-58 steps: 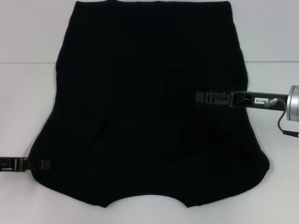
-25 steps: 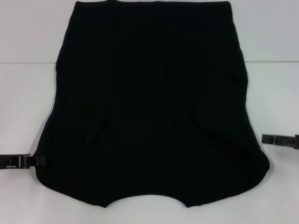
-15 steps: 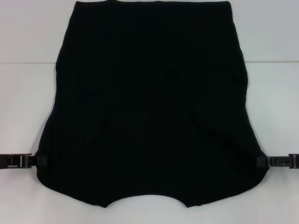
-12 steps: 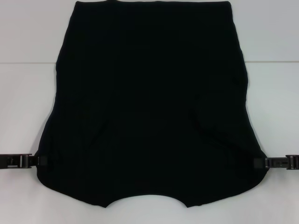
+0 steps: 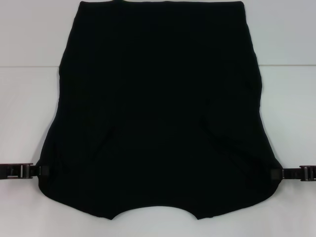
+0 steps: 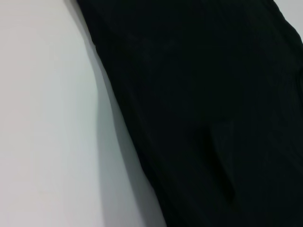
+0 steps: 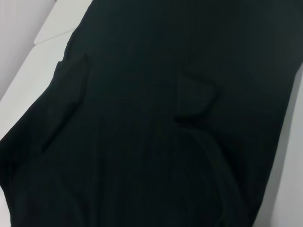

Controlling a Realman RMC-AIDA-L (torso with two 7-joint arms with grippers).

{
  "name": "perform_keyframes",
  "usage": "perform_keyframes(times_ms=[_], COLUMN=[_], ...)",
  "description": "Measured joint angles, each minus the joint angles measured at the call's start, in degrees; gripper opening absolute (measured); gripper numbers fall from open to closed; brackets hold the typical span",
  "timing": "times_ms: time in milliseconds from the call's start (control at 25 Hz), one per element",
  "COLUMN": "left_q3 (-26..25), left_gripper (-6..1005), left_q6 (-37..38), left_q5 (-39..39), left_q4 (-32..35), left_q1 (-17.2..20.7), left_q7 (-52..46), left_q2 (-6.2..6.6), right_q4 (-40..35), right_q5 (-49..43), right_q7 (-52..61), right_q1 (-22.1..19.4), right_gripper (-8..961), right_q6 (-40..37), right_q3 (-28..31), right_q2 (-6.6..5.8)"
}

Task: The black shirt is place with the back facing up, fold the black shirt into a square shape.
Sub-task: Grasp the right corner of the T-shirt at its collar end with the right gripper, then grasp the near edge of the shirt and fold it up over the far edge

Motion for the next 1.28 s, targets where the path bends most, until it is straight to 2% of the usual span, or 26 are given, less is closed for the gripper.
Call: perform_keyframes(times_ms=[160, 560, 680, 960, 1280], left_q3=[0.0, 0.0, -1.2, -8.0, -9.9], left_gripper=[29, 29, 29, 30, 30], left_q6=[0.0, 0.2, 1.1, 7.3, 17.6], left_q5=[0.0, 0.0, 0.0, -0.1, -0.6], left_q4=[0.0, 0.0, 0.1, 0.2, 0.2], left_q1=[0.0, 0.2, 0.4, 1.1, 4.2], left_q7=[0.0, -0.5, -0.6, 0.1, 1.4], left_q2=[0.00, 0.00, 0.01, 0.31, 0.16], right_q4=[-0.2, -0.5, -0.6, -0.6, -0.9], right_q5=[0.0, 0.0, 0.0, 0.2, -0.1], right_q7=[0.0, -0.1, -0.2, -5.0, -12.7], right_q1=[-0.2, -0.9, -1.9, -5.7, -11.1], right_gripper=[497, 37, 31, 27, 32], right_q6=[0.3, 0.3, -0.3, -4.4, -12.3], right_q3=[0.2, 0.3, 0.3, 3.0, 7.0], right_q2=[0.34, 0.32, 0.01, -0.70, -1.46])
